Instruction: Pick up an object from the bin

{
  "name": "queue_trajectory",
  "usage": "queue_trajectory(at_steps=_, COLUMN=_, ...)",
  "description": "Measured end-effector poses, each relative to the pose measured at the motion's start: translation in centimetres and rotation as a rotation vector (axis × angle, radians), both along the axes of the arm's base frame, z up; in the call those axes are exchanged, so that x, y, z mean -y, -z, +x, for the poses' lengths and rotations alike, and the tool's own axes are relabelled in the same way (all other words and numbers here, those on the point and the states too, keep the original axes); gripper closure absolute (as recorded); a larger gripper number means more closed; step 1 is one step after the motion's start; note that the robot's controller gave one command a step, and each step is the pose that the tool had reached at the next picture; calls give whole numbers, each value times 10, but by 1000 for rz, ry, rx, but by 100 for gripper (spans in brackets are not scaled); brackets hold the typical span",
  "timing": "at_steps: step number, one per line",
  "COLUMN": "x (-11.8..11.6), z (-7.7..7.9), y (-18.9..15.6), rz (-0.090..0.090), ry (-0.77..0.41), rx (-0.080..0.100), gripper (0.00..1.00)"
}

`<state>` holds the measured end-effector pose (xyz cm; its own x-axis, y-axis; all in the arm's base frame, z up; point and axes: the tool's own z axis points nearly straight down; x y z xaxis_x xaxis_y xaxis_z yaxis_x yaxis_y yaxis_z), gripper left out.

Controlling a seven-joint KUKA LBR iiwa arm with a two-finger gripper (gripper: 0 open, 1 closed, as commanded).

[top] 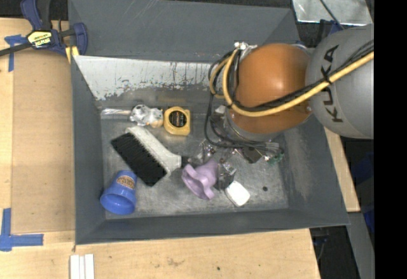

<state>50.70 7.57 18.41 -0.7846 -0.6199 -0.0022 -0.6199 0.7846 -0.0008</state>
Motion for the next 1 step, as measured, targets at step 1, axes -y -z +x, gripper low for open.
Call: queue_trajectory(at_steps=1, x=0, z=1, y=-40, rz=0, ry=-8, rx=-3, gripper=100)
